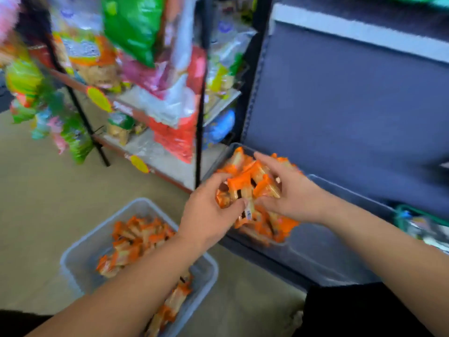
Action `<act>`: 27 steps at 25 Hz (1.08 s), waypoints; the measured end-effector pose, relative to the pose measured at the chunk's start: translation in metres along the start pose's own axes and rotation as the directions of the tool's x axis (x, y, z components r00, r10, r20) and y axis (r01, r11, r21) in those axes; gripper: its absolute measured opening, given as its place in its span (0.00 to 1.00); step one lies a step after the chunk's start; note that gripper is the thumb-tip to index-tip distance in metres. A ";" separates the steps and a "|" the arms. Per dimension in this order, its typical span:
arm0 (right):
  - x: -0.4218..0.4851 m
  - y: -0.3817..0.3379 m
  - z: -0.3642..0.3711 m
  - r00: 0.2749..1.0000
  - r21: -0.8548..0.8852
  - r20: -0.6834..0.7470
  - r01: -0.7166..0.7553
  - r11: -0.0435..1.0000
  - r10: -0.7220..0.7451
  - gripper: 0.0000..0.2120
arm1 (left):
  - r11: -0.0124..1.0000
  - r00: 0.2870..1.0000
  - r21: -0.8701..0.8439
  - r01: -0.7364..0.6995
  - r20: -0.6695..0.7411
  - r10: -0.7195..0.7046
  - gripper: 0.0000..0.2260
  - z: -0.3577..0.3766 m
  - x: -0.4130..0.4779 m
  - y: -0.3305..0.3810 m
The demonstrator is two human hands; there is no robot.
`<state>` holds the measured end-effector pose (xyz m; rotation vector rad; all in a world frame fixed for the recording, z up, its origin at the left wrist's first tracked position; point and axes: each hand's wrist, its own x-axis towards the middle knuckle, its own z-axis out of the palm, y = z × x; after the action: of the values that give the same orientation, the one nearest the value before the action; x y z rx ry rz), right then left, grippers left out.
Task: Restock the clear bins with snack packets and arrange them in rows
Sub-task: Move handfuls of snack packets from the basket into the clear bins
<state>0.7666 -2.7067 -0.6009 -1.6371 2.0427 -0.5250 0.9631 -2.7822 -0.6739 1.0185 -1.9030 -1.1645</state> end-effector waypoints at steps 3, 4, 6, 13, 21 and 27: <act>-0.028 0.069 -0.060 0.987 0.041 -0.092 -0.131 0.991 0.134 0.42 | 0.991 0.989 -0.084 -0.100 0.104 0.109 0.22 0.084 0.026 0.046; -0.036 0.099 -0.072 0.971 0.069 -0.118 -0.199 0.978 0.206 0.40 | 0.993 0.983 -0.071 -0.099 0.150 0.109 0.23 0.114 0.033 0.058; -0.050 0.161 -0.076 0.921 0.092 -0.159 -0.345 0.934 0.356 0.41 | 0.998 0.957 0.002 -0.067 0.283 0.064 0.21 0.178 0.040 0.063; -0.072 0.305 0.035 0.829 0.118 0.069 -0.559 0.820 0.555 0.43 | 0.910 0.804 0.414 -0.004 0.542 -0.243 0.13 0.282 0.019 -0.005; -0.067 0.334 0.061 0.741 0.058 0.203 -0.662 0.747 0.640 0.40 | 0.859 0.711 0.502 0.100 0.568 -0.415 0.24 0.299 0.018 -0.031; -0.051 0.260 0.030 0.745 -0.372 0.063 -0.600 0.708 0.665 0.24 | 0.962 0.823 0.264 0.065 0.531 -0.201 0.21 0.236 0.002 -0.006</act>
<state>0.5853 -2.6004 -0.7656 -0.9492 2.4414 0.2335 0.7653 -2.6944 -0.7671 1.0237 -2.5099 -1.4595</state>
